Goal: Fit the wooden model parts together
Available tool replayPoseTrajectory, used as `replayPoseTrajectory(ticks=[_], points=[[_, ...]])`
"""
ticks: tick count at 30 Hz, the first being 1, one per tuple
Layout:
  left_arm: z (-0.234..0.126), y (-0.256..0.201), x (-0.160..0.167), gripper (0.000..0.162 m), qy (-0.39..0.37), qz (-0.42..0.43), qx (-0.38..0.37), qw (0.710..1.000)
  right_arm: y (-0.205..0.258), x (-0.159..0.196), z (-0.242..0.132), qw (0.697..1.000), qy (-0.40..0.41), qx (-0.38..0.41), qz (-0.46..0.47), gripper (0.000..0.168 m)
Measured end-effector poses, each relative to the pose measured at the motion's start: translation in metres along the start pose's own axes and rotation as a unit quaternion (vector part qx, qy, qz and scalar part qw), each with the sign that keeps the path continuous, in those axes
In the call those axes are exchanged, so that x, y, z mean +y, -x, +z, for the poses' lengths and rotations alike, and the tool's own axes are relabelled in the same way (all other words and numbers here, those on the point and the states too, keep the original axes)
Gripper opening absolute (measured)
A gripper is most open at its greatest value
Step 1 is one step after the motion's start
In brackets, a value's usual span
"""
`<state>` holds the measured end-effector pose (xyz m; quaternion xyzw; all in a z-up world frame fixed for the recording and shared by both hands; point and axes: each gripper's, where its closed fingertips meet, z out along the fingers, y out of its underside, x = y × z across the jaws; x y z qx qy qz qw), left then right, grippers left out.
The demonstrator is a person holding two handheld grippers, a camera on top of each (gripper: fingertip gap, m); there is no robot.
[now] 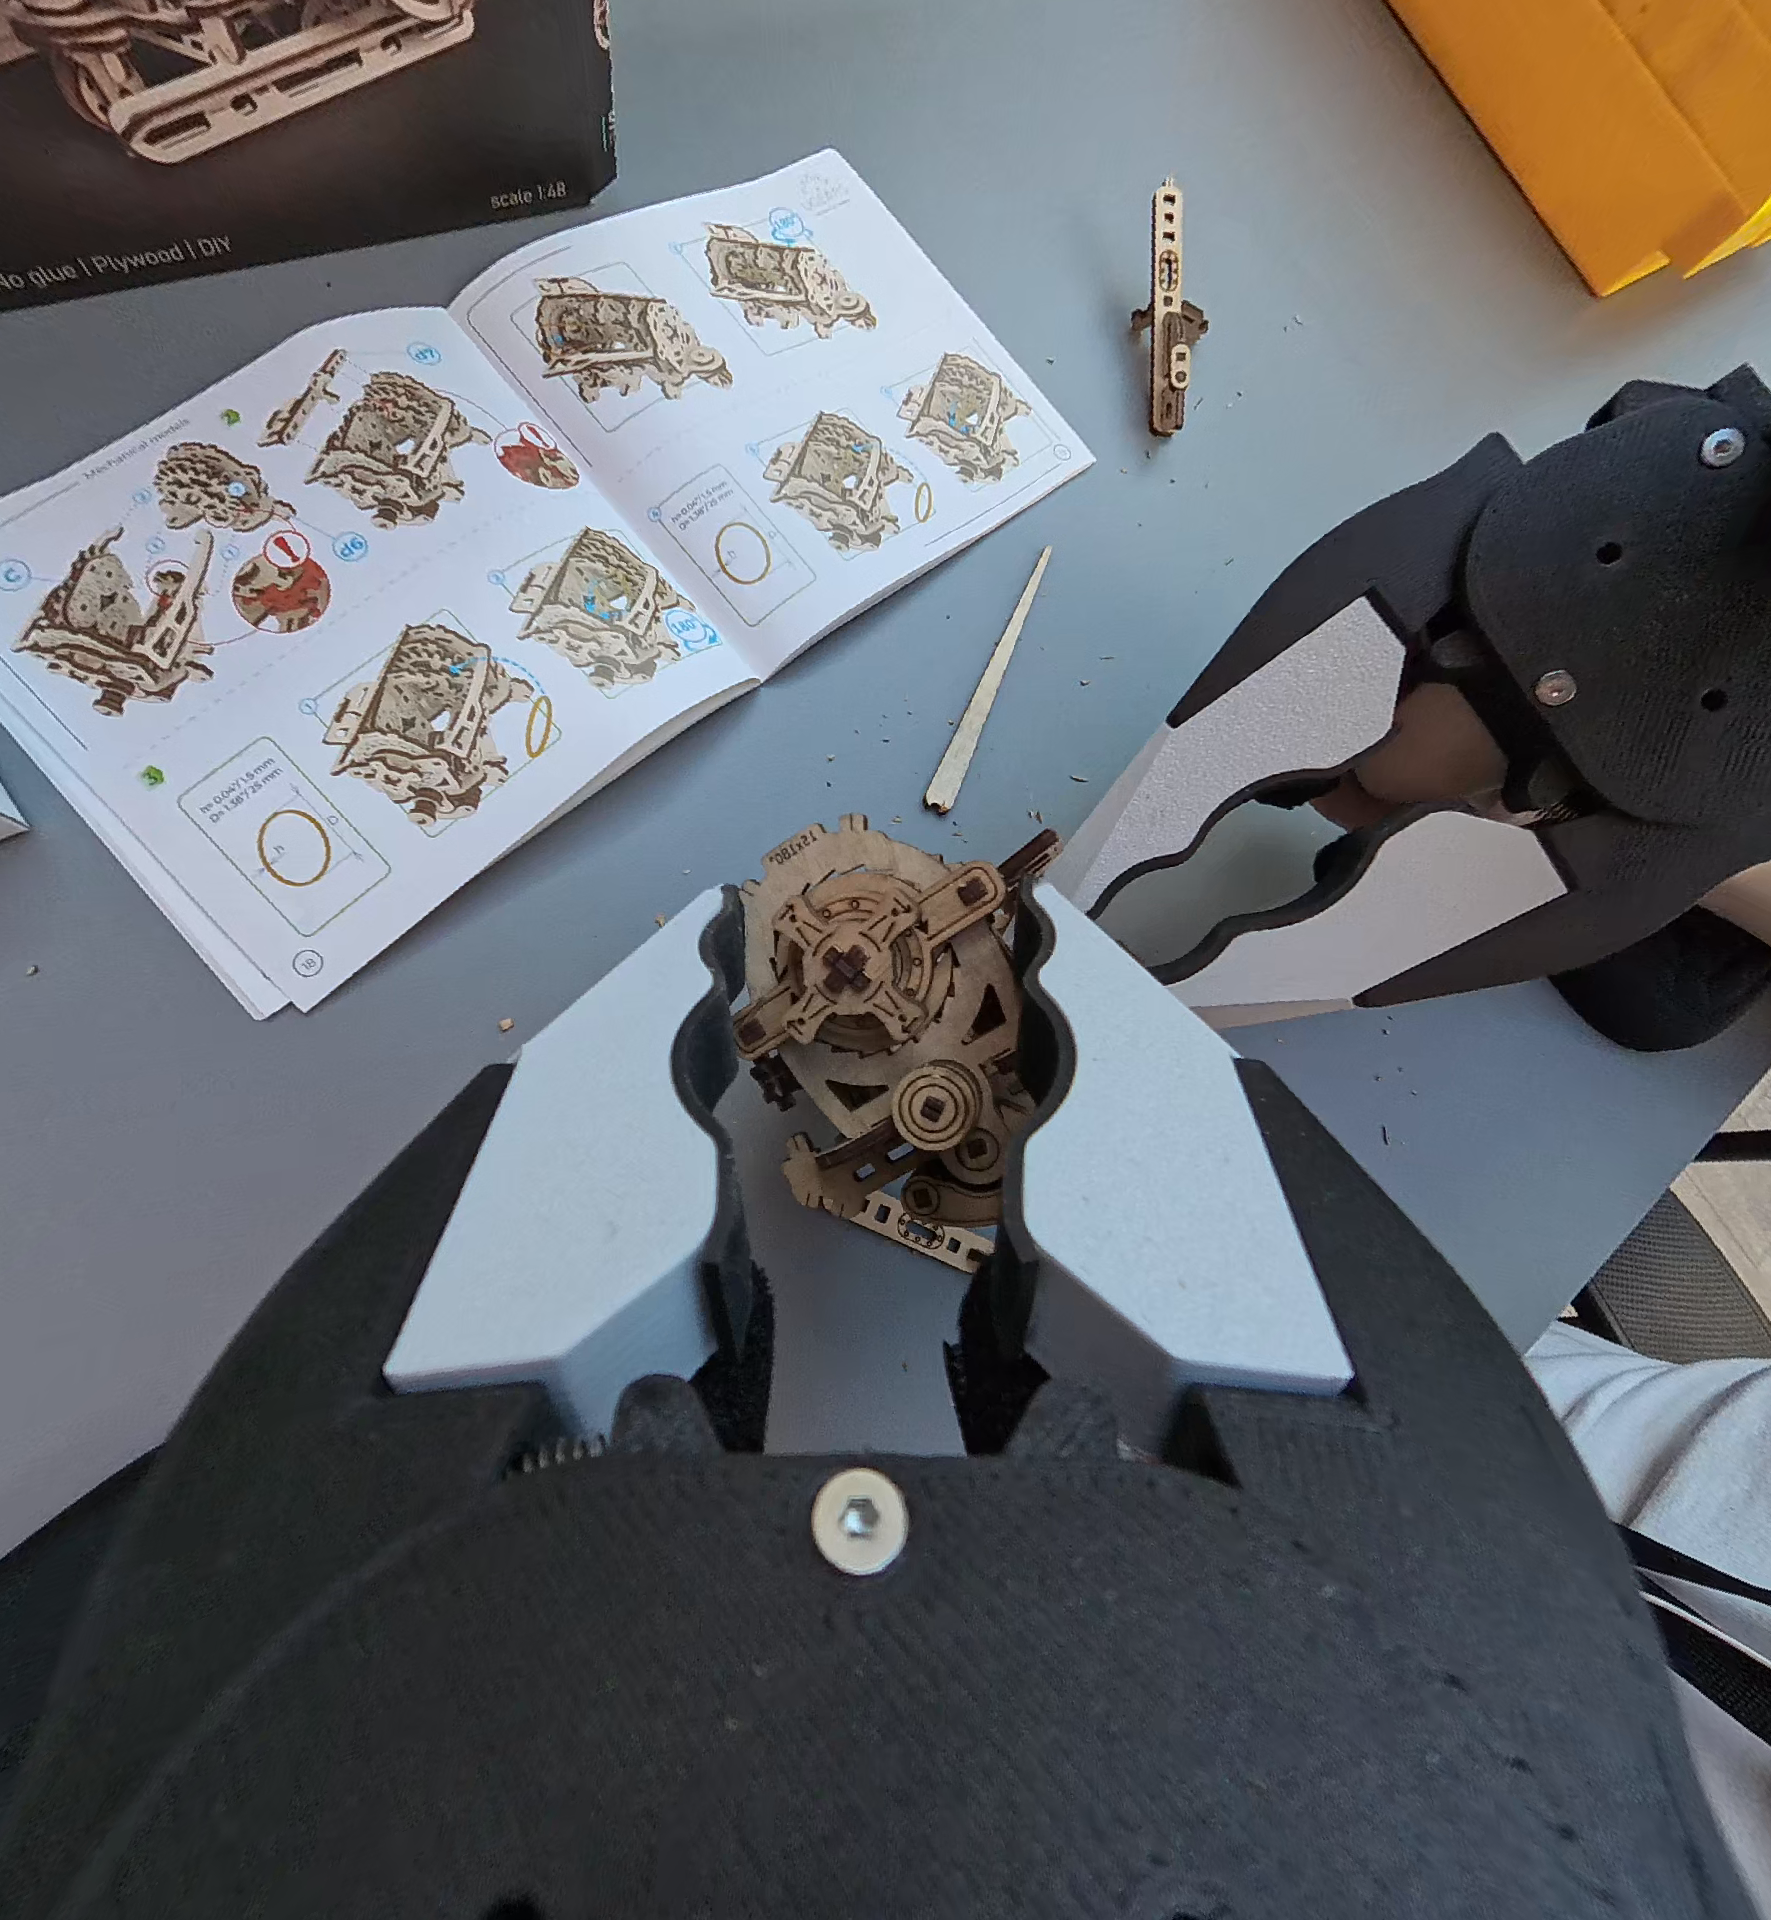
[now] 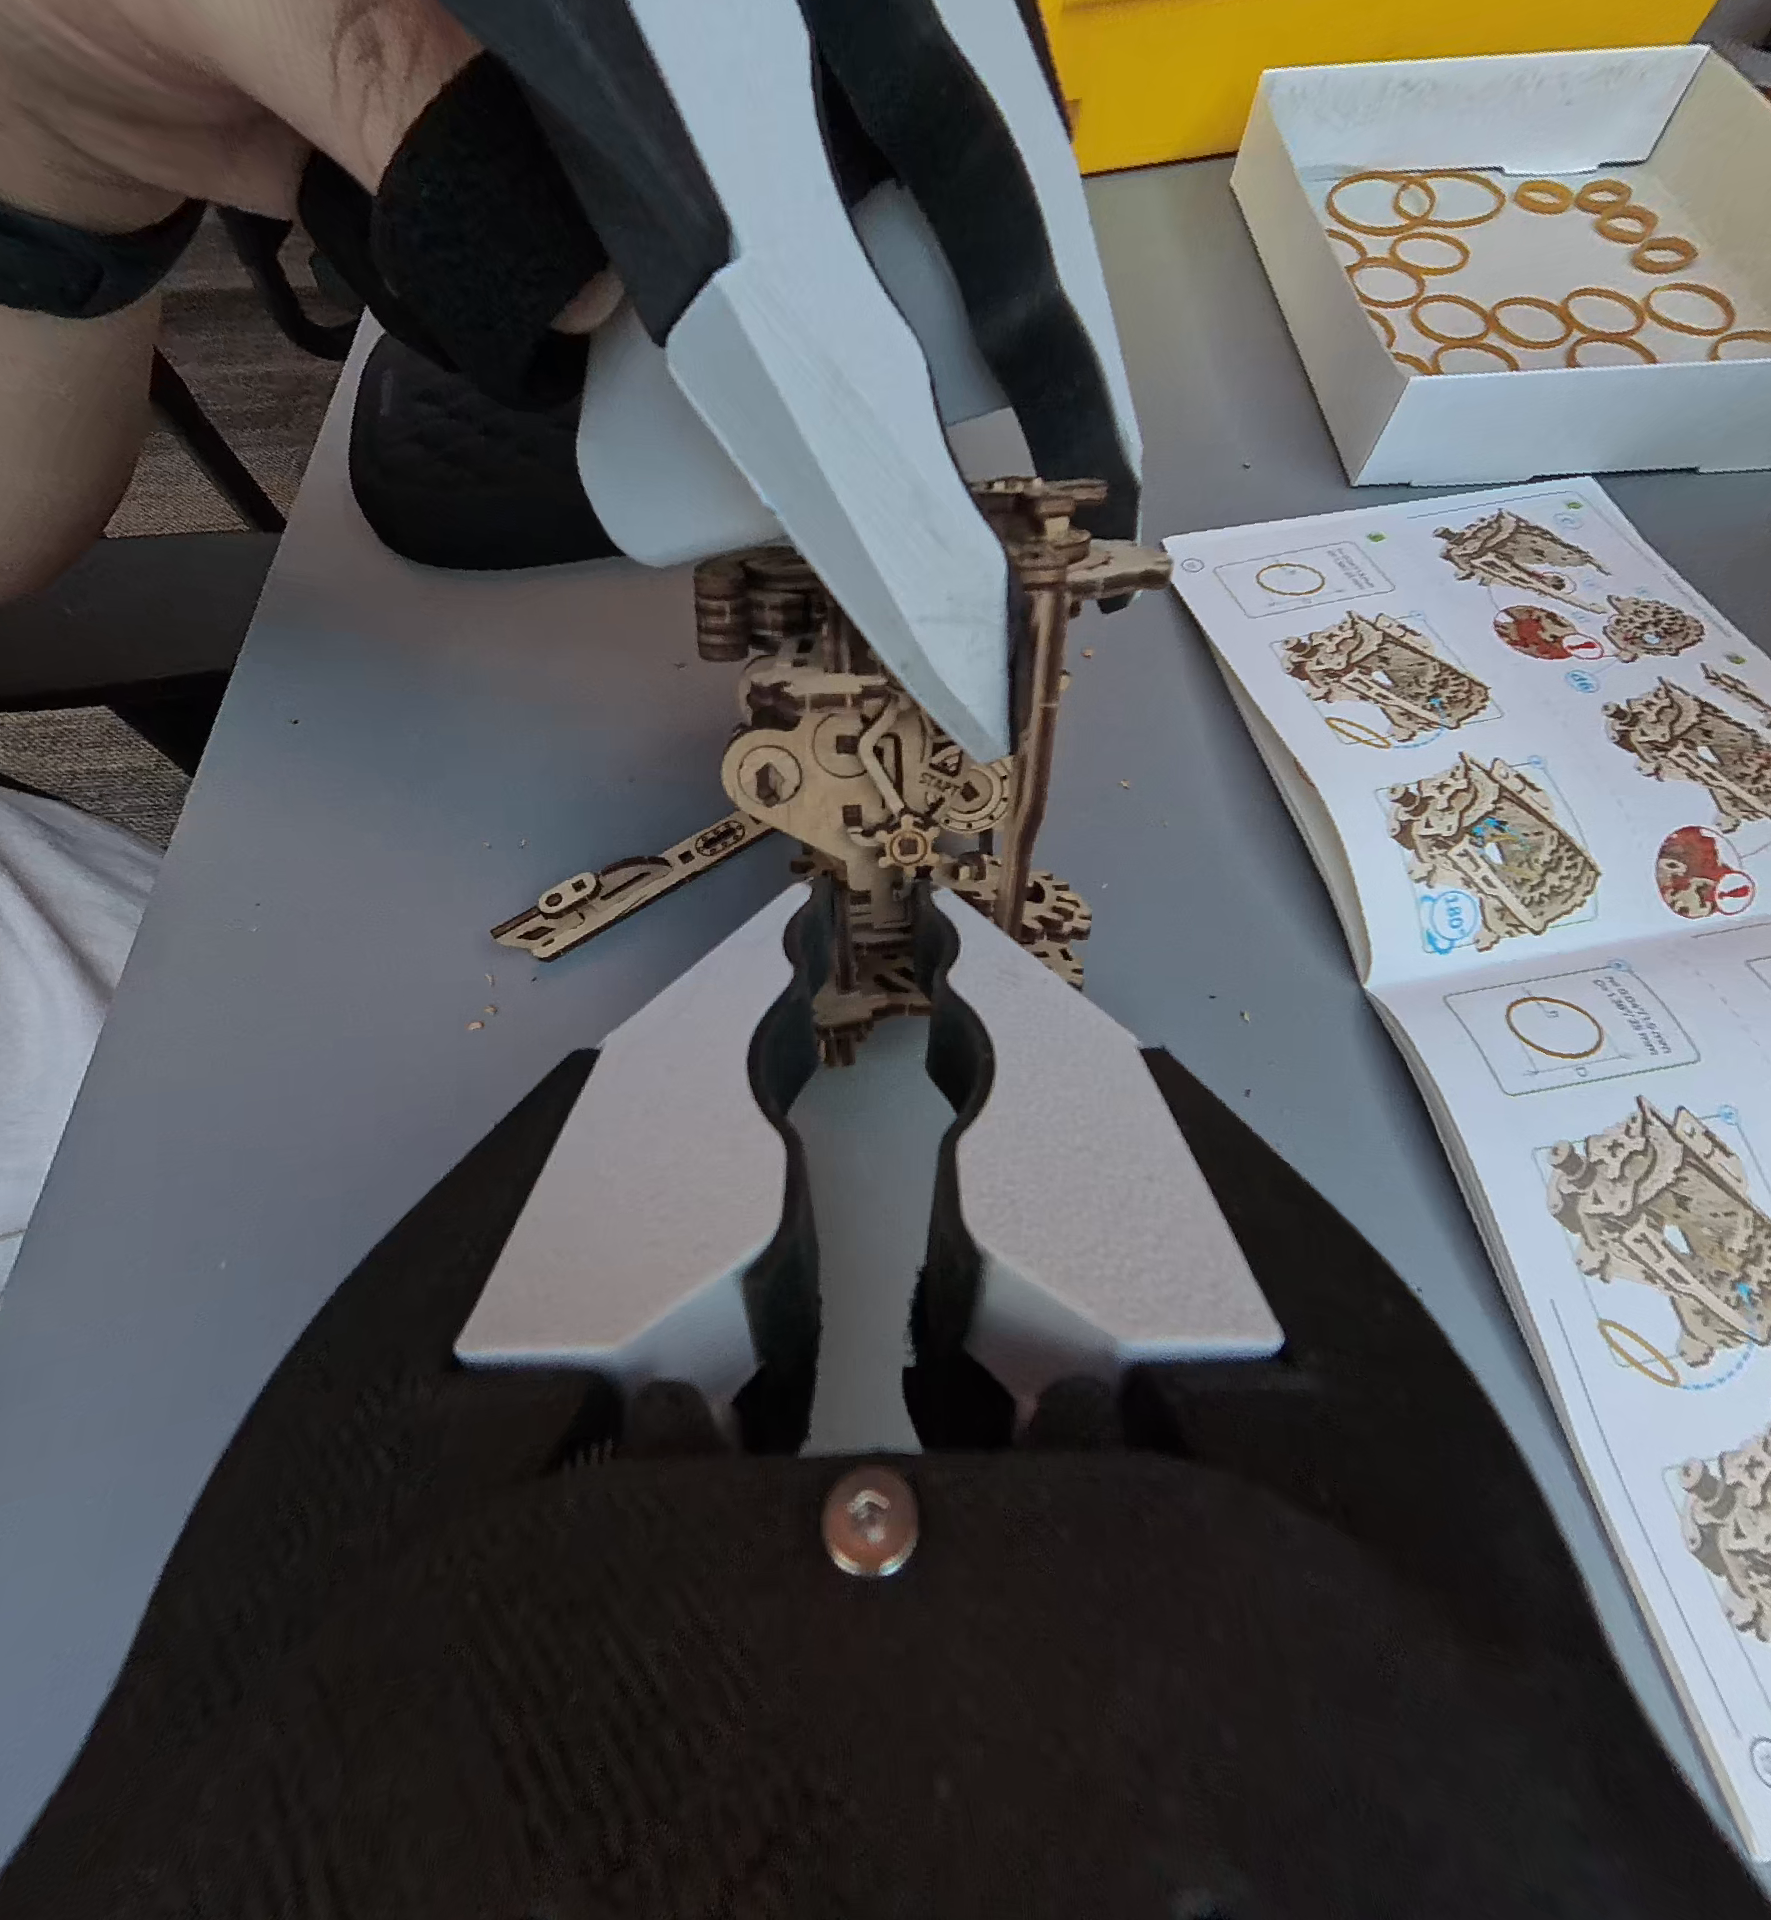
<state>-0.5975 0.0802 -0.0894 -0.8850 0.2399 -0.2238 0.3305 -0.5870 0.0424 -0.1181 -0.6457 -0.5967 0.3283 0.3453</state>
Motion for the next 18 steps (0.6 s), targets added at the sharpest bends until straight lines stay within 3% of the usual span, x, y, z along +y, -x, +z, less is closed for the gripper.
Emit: replayPoseTrajectory(ticks=[9, 18], points=[[0.0010, -0.0032, -0.0017, 0.050, -0.005, 0.004, 0.002, 1.000, 0.0001, 0.0017, -0.0013, 0.999, 0.009, 0.026, -0.031, 0.013], [0.0002, -0.0033, 0.0010, 0.050, -0.004, 0.005, 0.002, 1.000, 0.0031, 0.0039, -0.0033, 0.999, -0.001, -0.004, -0.036, 0.017]])
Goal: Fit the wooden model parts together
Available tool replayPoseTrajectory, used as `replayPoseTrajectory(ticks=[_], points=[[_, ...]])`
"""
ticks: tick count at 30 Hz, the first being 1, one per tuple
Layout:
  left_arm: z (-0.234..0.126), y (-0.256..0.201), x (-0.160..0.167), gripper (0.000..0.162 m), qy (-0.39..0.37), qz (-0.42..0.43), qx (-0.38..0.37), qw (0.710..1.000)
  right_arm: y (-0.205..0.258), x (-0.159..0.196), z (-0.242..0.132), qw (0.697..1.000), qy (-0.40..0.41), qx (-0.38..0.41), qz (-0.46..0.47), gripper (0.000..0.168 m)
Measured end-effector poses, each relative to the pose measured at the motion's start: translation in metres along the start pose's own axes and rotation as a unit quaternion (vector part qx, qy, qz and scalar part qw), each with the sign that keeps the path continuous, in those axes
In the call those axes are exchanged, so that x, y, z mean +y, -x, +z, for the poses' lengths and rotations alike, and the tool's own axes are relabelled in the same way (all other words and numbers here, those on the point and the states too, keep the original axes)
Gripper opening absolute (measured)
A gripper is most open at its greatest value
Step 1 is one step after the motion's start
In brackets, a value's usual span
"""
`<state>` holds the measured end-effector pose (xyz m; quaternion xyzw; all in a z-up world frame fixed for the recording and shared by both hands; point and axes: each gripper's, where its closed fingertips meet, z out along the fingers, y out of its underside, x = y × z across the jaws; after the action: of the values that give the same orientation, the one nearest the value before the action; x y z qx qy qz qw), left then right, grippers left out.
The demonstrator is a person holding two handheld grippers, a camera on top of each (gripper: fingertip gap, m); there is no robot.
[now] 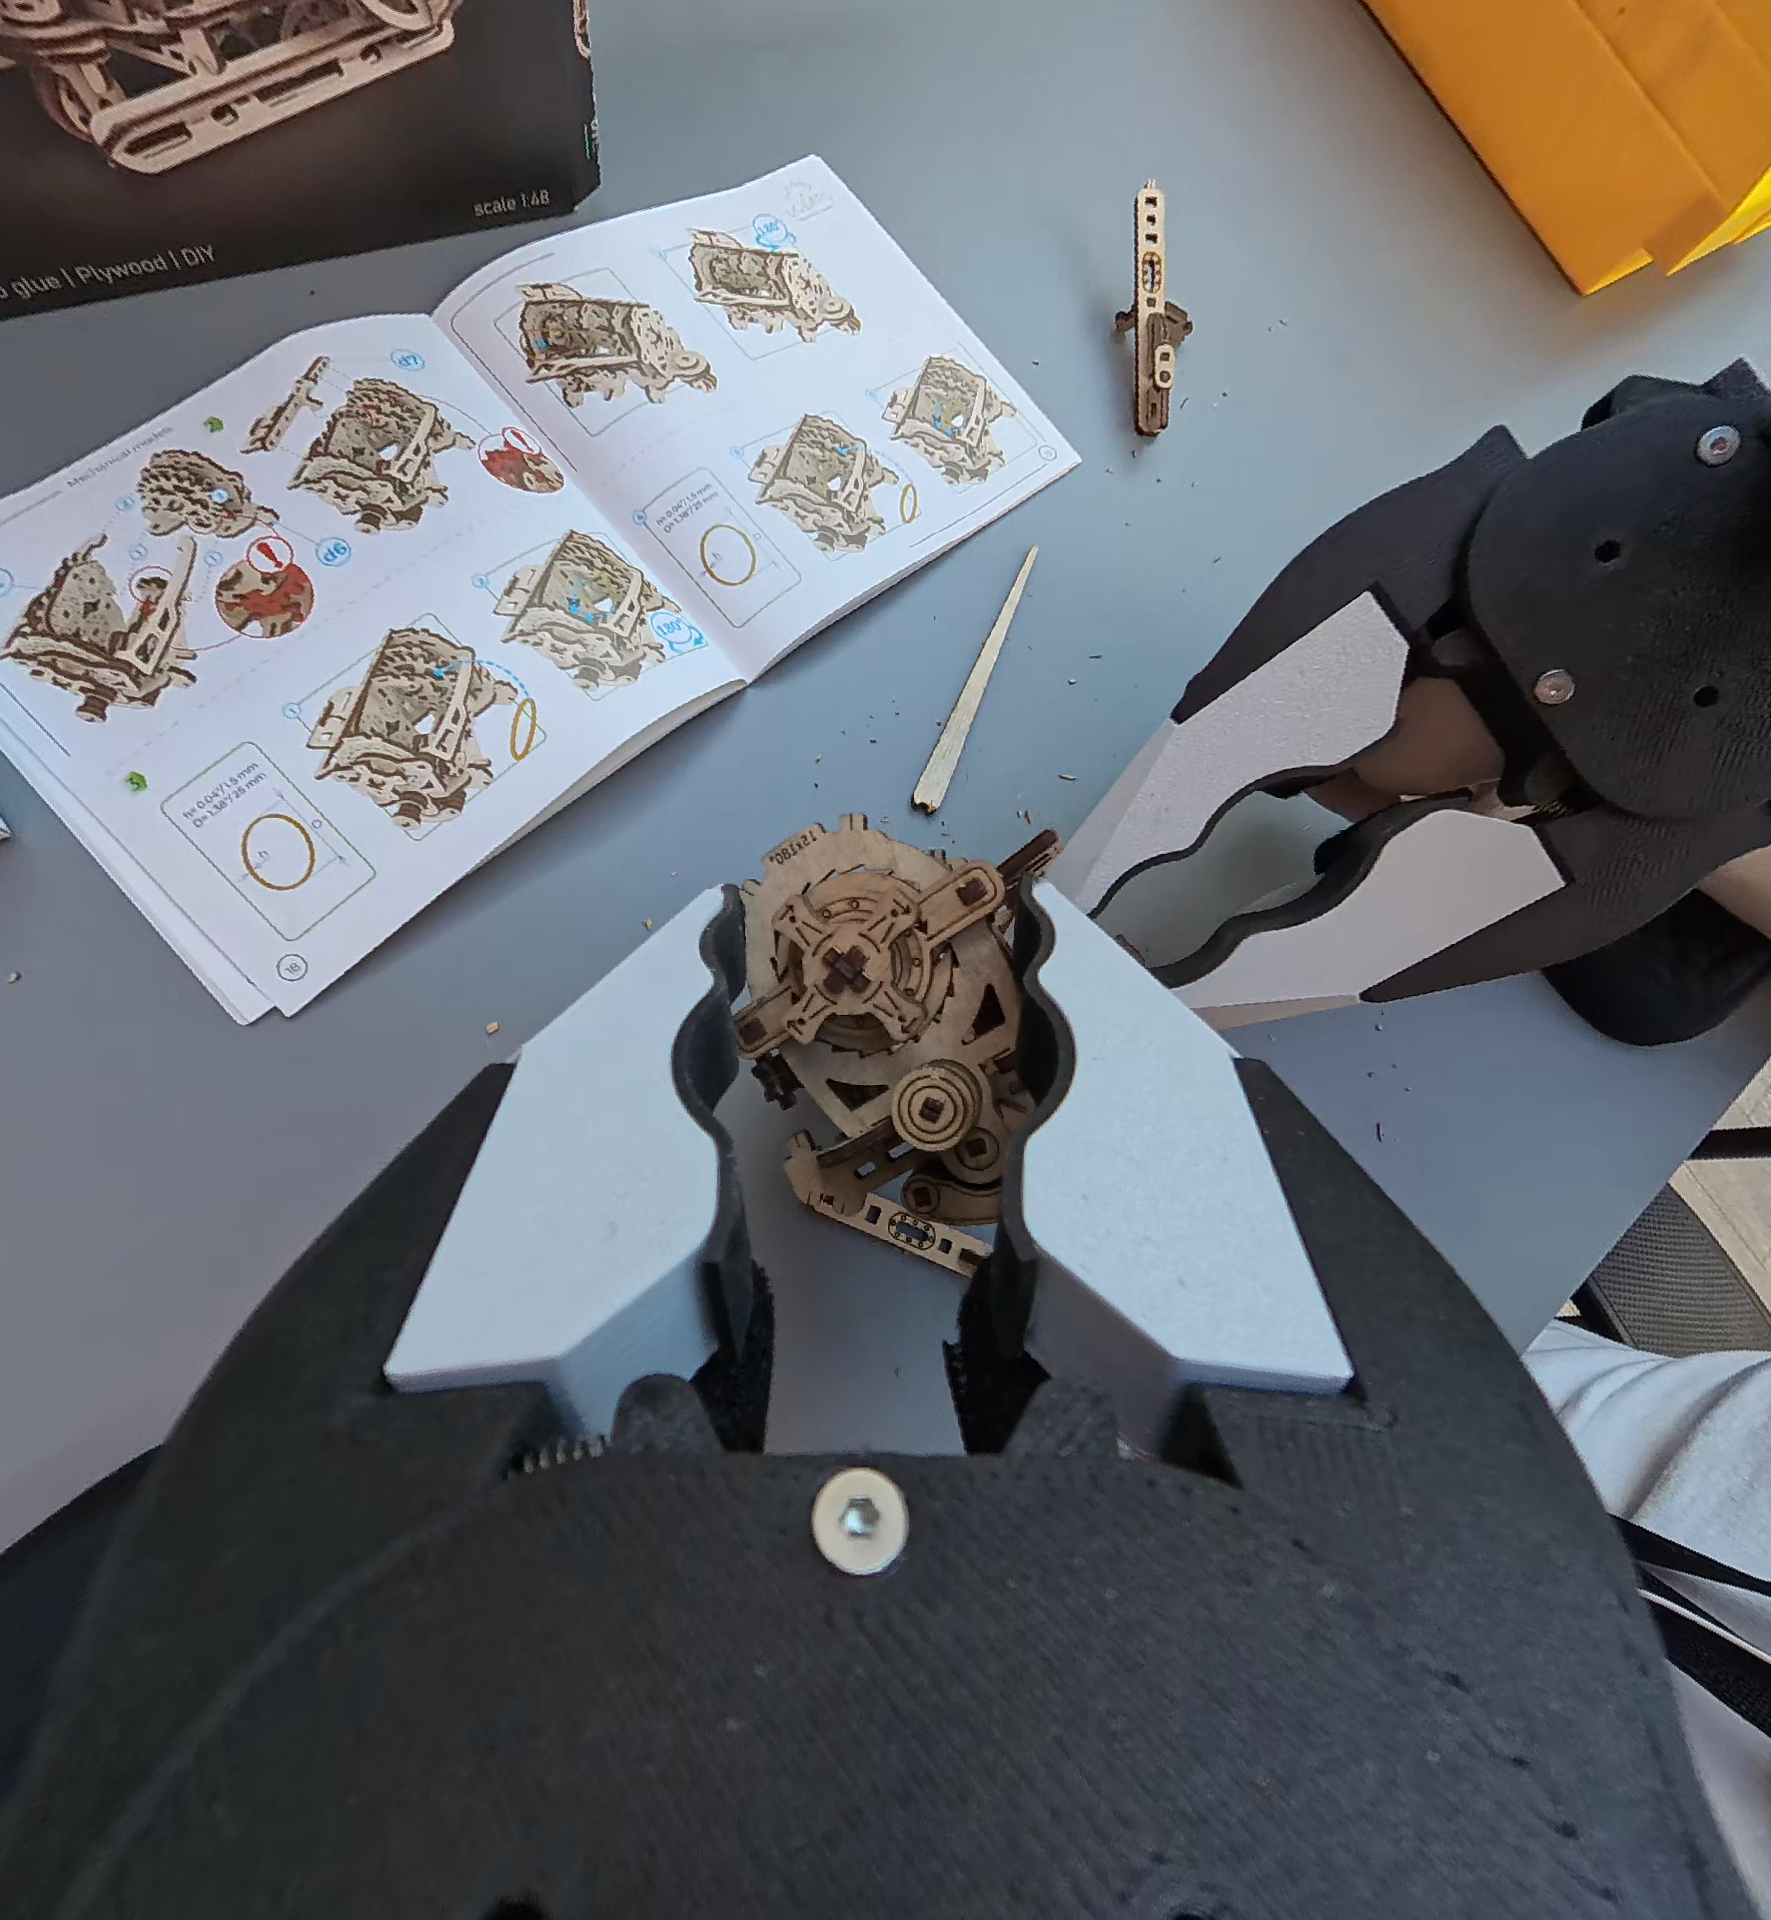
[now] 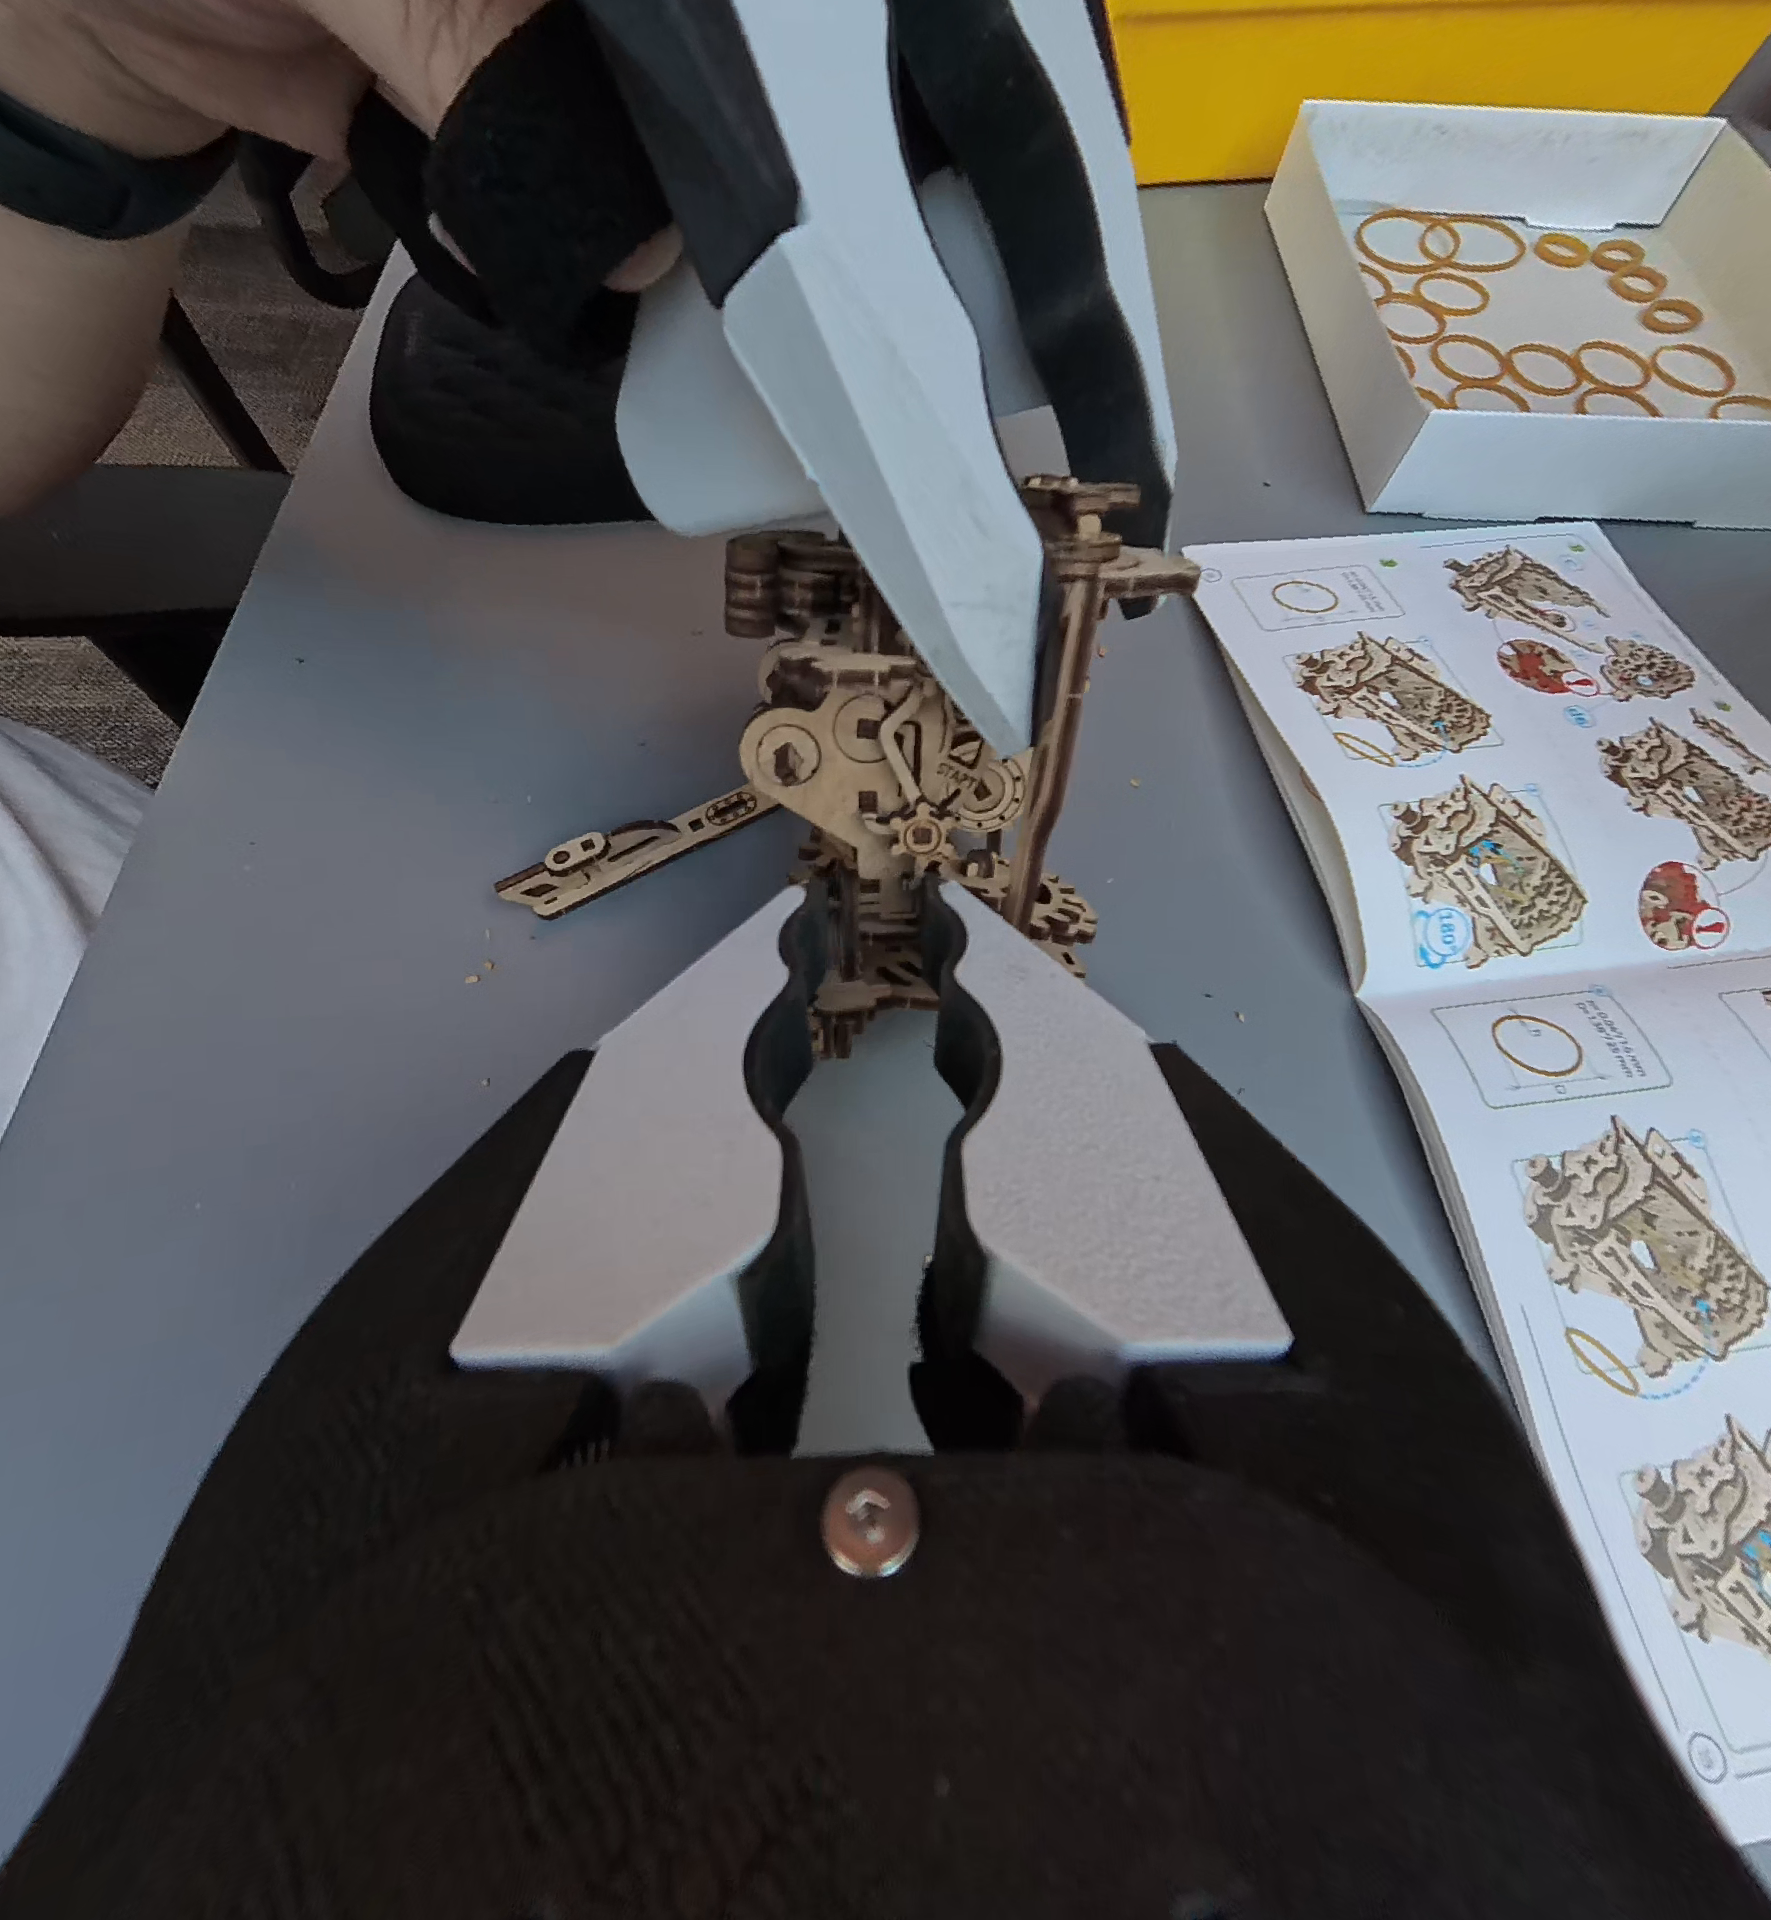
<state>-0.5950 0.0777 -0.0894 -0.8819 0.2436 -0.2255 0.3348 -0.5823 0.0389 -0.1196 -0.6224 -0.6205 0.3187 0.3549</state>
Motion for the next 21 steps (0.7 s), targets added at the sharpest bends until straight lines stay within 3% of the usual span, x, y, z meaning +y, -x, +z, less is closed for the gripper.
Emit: replayPoseTrajectory(ticks=[21], points=[[-0.0003, -0.0028, 0.0016, 0.050, -0.002, 0.007, 0.000, 1.000, 0.0013, 0.0015, -0.0021, 1.000, -0.001, -0.016, -0.003, 0.014]])
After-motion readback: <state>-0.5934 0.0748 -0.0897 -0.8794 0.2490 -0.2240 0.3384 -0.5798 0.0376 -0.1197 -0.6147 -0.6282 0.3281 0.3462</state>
